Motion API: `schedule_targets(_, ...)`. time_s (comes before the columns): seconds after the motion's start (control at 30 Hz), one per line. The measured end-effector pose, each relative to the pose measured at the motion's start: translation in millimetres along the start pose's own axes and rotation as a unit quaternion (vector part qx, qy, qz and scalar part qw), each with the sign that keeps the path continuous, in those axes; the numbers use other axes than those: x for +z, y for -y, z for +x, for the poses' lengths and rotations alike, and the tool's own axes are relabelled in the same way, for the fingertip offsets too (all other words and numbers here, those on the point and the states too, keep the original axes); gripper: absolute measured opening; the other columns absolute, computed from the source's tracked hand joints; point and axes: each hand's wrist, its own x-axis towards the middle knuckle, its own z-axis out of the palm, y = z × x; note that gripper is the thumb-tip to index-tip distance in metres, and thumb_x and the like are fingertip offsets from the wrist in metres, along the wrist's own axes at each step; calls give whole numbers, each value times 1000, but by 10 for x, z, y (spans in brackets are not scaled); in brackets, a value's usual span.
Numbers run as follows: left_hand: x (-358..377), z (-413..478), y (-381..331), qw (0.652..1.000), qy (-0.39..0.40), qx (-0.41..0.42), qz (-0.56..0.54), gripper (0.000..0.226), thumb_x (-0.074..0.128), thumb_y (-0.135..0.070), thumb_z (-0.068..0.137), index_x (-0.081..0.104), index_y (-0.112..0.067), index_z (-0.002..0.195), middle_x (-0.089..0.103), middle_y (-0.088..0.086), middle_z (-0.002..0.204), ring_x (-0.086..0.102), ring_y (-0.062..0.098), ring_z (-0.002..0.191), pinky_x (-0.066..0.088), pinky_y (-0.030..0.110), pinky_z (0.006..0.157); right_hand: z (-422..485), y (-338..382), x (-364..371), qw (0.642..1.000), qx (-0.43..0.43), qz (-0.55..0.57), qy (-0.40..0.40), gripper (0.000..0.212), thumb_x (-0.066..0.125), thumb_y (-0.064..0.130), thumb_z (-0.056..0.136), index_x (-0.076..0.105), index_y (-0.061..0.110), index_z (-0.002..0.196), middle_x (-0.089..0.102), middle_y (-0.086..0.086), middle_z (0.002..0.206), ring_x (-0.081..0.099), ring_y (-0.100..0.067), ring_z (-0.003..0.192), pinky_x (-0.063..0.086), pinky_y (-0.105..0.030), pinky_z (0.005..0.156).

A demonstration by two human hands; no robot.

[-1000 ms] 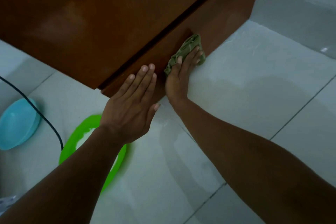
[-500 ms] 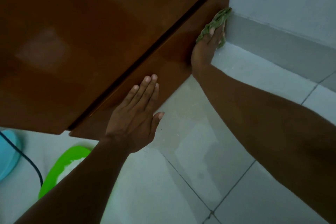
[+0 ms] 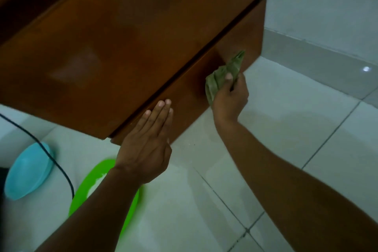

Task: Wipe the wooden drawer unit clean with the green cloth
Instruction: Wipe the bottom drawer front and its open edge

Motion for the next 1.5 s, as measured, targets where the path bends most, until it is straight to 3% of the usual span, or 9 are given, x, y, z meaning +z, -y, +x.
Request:
schedule_targets(0.17, -57, -583, 200, 999, 17, -25, 30, 65, 31, -29, 97, 27, 1, 155, 17, 17, 165, 14, 29, 154, 14, 44, 123, -970, -34, 59, 993, 9, 24, 111, 36, 44, 29, 105, 62, 7, 128, 69, -10, 120, 65, -21, 110, 51, -29, 92)
schedule_targets(0.27, -61, -799, 272, 998, 32, -42, 38, 65, 29, -35, 101, 23, -3, 157, 13, 14, 166, 10, 27, 155, 11, 42, 123, -1377, -12, 160, 982, 25, 36, 184, 43, 43, 28, 106, 51, 8, 144, 58, -12, 142, 55, -24, 131, 46, -28, 105)
schedule_targets(0.4, -48, -882, 294, 998, 28, -56, 26, 64, 21, -39, 103, 18, -6, 158, 9, 12, 167, 6, 25, 155, 9, 41, 123, -1617, -17, 271, 974, -11, 47, 222, 50, 38, 31, 107, 32, 20, 155, 28, -4, 164, 23, -22, 152, 32, -46, 120)
schedule_targets(0.53, -8, -874, 281, 998, 20, -55, 19, 64, 22, -39, 103, 17, -4, 158, 9, 13, 167, 6, 25, 155, 8, 42, 123, -1589, -93, 344, 967, -39, 13, 250, 60, 34, 37, 106, 9, 25, 159, 1, 5, 168, -3, -15, 153, 17, -45, 125)
schedule_targets(0.67, 45, -797, 241, 999, 12, -52, 12, 66, 27, -37, 101, 18, -3, 157, 8, 15, 167, 5, 26, 155, 7, 41, 124, -1385, -138, 502, 970, -32, -7, 240, 67, 25, 43, 104, -8, 23, 158, -16, 6, 167, -13, -16, 154, 6, -45, 127)
schedule_targets(0.9, 101, -301, 123, 1000, 11, -7, -22, 70, 29, -37, 99, 16, 0, 157, 6, 16, 167, 3, 26, 156, 17, 46, 125, -557, -233, 608, 983, 17, -2, 183, 74, 14, 50, 98, -8, 11, 157, -13, -7, 167, -11, -20, 155, -2, -43, 126)
schedule_targets(1.33, 300, 511, -135, 999, 21, 42, -4, 74, 20, -50, 103, 11, -1, 158, 0, 16, 168, -3, 24, 156, 6, 39, 126, 1043, -308, 541, 990, 80, 23, 117, 57, 18, 31, 110, -4, 12, 159, -9, -7, 168, -8, -22, 155, -6, -38, 125)
schedule_targets(1.43, 323, 558, -150, 999, 28, 45, -6, 74, 18, -50, 102, 12, -1, 158, 2, 15, 168, 0, 24, 156, 8, 39, 125, 1243, -293, 503, 990, 97, 12, 101, 56, 20, 30, 109, 2, 13, 159, 1, -8, 169, 3, -24, 155, 3, -40, 126)
schedule_targets(1.5, 330, 569, -153, 998, 31, 46, -6, 74, 16, -51, 102, 13, -2, 158, 3, 15, 168, 1, 24, 156, 10, 40, 125, 1356, -276, 483, 992, 104, 14, 63, 52, 26, 27, 107, 21, 12, 157, 25, -14, 163, 27, -30, 149, 21, -45, 123)
